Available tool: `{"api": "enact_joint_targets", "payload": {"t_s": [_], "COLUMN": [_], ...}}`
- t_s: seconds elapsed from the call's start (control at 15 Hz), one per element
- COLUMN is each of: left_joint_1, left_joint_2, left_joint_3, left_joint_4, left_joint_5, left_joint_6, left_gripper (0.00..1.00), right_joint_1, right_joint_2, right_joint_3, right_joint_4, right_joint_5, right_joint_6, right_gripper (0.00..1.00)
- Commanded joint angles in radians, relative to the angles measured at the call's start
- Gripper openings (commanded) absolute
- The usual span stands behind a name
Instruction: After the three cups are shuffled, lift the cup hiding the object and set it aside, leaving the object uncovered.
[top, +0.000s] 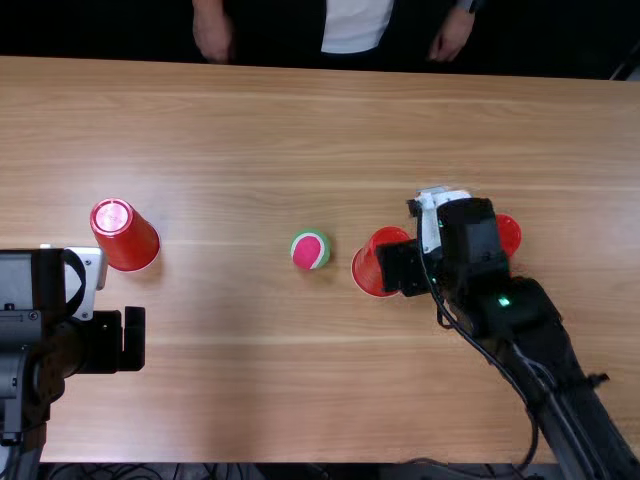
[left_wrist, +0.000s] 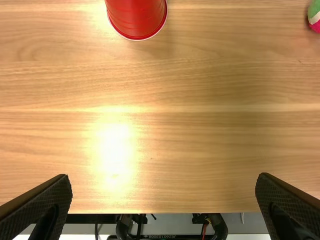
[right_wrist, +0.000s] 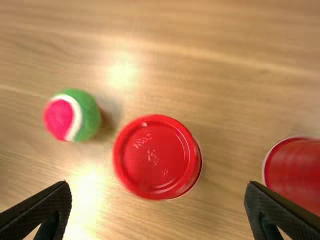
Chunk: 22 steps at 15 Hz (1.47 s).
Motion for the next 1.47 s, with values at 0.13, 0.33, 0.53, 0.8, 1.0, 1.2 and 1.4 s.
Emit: {"api": "enact_joint_targets", "payload": {"t_s": [0.13,0.33,0.53,0.8,1.0,1.2,1.4], "left_joint_1": [-0.013,-0.016,-0.051,-0.054,-0.057,-0.059,-0.056], "left_joint_2": [-0.001,-0.001,-0.004,-0.008,-0.071,-0.186,-0.403], "left_joint_3": [-0.001,0.01,0.01,0.002,-0.001,-0.105,-0.343], "left_joint_4": [0.004,0.004,0.006,0.004,0.006,0.012,0.249], "left_joint_5": [-0.001,0.012,0.01,0.012,0.012,0.014,0.014], "left_joint_6": [0.004,0.004,0.004,0.005,0.005,0.004,-0.009], "left_gripper": [1.0,1.0,1.0,1.0,1.0,1.0,1.0], "right_joint_1": [-0.012,-0.129,-0.168,-0.244,-0.251,-0.303,-0.383], "right_joint_2": [-0.137,-0.267,-0.347,-0.51,-0.655,-0.818,-0.973], "right_joint_3": [0.052,0.04,0.04,-0.041,-0.104,-0.166,-0.235], "right_joint_4": [-0.068,-0.182,-0.339,-0.368,-0.368,-0.37,-0.366], "right_joint_5": [0.017,0.021,0.025,0.032,0.032,0.032,0.03], "right_joint_6": [0.003,-0.011,-0.01,-0.008,-0.002,0.003,0.001], "right_gripper": [1.0,1.0,1.0,1.0,1.0,1.0,1.0]}}
